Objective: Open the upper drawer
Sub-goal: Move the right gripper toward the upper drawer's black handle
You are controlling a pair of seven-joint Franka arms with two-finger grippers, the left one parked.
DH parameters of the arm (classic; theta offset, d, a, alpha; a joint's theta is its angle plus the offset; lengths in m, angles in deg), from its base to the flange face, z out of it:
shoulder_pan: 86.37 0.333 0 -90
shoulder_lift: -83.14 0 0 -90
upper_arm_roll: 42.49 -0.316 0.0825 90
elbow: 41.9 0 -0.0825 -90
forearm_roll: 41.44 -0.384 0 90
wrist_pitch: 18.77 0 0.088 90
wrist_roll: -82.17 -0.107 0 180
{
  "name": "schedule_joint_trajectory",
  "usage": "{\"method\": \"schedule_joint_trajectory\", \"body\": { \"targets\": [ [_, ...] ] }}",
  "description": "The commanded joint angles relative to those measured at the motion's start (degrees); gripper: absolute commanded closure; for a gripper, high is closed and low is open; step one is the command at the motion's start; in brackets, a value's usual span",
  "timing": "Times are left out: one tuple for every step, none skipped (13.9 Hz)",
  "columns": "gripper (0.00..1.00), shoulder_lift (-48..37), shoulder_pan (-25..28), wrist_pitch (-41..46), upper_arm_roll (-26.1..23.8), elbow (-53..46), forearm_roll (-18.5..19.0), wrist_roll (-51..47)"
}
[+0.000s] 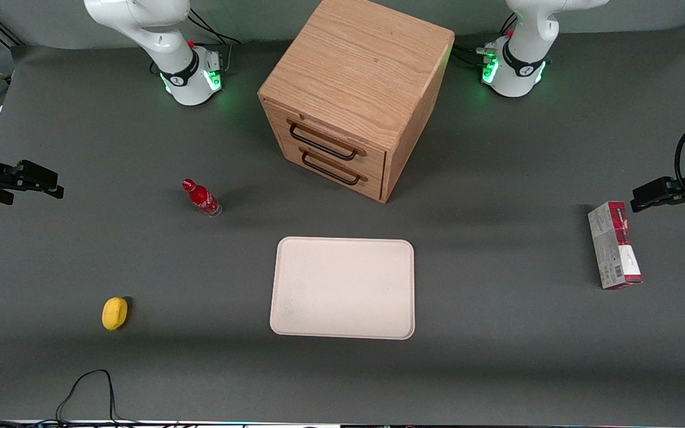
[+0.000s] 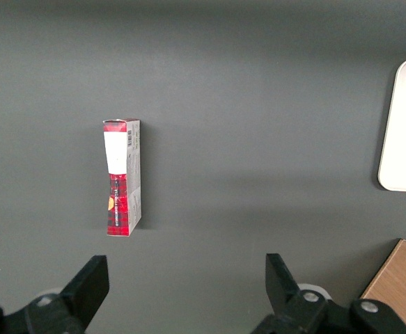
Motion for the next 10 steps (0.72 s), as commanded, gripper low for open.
{"method": "schedule_joint_trajectory", "body": {
  "targets": [
    [0.0, 0.2, -0.3, 0.9, -0.4, -0.9, 1.2, -1.4],
    [0.0, 0.2, -0.2, 0.9, -0.5, -0.9, 1.2, -1.4],
    [0.0, 0.3, -0.1, 0.9, -0.5, -0.9, 1.2, -1.4],
    [0.0, 0.3, 0.0, 0.9, -0.6, -0.9, 1.1, -1.4],
    [0.0, 0.3, 0.7, 0.9, -0.8, -1.1, 0.7, -1.3],
    [0.0, 0.4, 2.9, 0.9, -0.8, -1.0, 0.5, -1.4],
    [0.0, 0.4, 5.8, 0.9, -0.9, -1.1, 0.5, -1.4],
    [0.0, 0.6, 8.6, 0.9, -0.8, -1.2, 0.5, -1.4],
    [0.0, 1.5, 11.2, 0.9, -0.9, -1.6, 0.2, -0.9],
    [0.0, 2.5, 14.4, 1.2, -0.8, -2.3, 0.1, -0.8]
  ]
}}
